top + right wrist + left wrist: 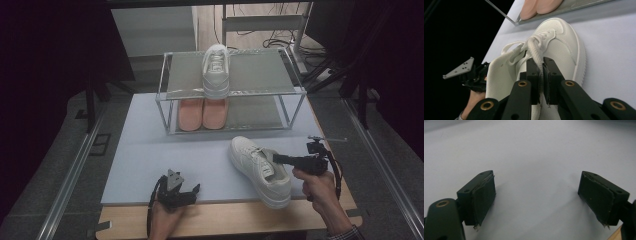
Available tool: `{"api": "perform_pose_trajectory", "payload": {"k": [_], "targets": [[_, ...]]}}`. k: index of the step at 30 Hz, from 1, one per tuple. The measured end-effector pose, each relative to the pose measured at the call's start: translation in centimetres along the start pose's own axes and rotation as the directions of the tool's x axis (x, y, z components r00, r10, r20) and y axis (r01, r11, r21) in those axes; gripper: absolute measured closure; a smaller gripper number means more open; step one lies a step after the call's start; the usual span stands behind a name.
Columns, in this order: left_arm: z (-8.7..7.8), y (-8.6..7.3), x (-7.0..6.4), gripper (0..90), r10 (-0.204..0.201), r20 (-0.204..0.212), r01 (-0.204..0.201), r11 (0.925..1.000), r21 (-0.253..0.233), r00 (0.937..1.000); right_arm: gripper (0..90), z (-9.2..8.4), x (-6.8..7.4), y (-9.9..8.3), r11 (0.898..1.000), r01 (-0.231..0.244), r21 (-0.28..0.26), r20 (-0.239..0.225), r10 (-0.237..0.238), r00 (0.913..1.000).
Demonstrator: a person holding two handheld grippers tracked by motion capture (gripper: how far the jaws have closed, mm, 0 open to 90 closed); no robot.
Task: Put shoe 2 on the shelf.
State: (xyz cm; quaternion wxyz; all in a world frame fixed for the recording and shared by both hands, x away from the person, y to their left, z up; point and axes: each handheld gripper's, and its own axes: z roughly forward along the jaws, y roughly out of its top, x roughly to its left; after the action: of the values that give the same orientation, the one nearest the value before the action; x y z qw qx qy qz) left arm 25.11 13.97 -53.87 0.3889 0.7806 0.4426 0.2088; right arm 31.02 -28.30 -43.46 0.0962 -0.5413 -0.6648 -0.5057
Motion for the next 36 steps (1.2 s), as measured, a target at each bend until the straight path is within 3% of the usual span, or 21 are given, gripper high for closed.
{"api": "perform_pose_trajectory", "payload": {"k": [18, 36], "targets": [[0.0, 0.0, 0.0, 14.7, 0.000, 0.000, 0.000, 1.0000, -0.002, 1.0000, 83.9, -2.7, 1.2, 1.6, 0.994, -0.064, -0.086, -0.089, 0.056, 0.9945], [0.0, 0.0, 0.0, 14.7, 0.000, 0.000, 0.000, 1.0000, -0.003, 1.0000, 84.1, -4.9, 2.4, 3.2, 0.985, -0.092, -0.147, -0.119, 0.075, 0.9901]]}}
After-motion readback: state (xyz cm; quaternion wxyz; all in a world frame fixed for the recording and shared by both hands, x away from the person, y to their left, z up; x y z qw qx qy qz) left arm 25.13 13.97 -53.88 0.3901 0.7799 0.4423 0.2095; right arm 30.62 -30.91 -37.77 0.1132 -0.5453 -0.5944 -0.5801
